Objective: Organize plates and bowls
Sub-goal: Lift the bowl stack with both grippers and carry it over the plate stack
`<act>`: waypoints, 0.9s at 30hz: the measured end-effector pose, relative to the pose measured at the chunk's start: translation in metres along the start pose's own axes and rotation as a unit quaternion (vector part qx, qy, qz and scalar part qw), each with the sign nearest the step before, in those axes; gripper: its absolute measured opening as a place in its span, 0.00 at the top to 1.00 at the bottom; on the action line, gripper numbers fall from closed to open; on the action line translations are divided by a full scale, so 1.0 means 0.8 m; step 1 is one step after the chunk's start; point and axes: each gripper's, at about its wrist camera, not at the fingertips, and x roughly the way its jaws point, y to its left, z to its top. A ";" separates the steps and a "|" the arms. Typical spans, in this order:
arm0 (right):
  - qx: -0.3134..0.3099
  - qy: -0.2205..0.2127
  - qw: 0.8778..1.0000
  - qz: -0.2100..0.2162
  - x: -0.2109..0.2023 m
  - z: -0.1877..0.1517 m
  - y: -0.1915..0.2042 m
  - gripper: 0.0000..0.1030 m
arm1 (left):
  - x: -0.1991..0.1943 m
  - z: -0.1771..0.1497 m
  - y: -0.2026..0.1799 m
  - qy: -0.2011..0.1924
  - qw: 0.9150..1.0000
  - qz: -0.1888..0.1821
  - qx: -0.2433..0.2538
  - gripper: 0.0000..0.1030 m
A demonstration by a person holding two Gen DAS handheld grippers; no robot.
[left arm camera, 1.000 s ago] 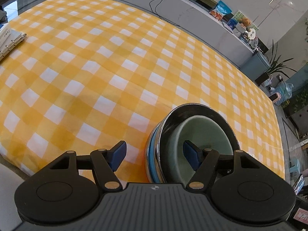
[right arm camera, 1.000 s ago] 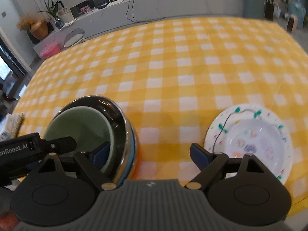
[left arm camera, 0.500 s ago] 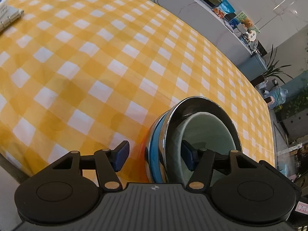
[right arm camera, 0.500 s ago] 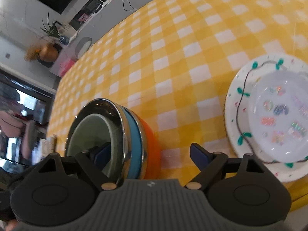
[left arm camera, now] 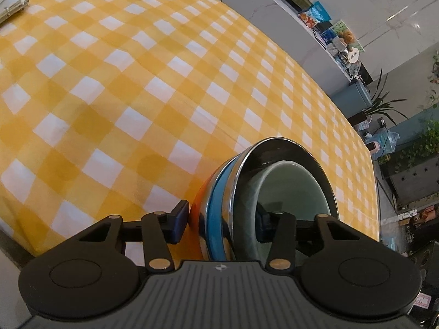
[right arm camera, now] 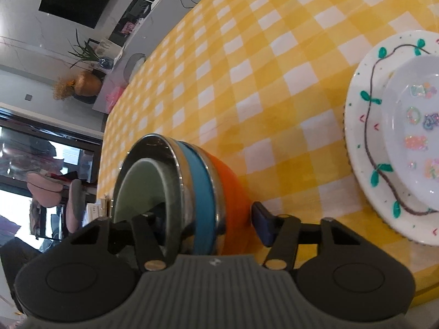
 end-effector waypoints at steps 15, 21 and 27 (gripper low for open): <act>0.014 -0.007 1.000 0.005 -0.013 -0.003 -0.007 0.48 | -0.007 -0.002 -0.007 -0.002 1.000 -0.007 0.009 0.50; 0.003 -0.014 1.000 0.004 -0.034 0.000 -0.001 0.49 | -0.017 -0.005 -0.026 -0.007 1.000 -0.016 0.013 0.50; -0.011 -0.023 1.000 0.003 -0.067 0.017 0.003 0.49 | -0.020 -0.010 -0.063 -0.009 0.999 -0.034 0.021 0.50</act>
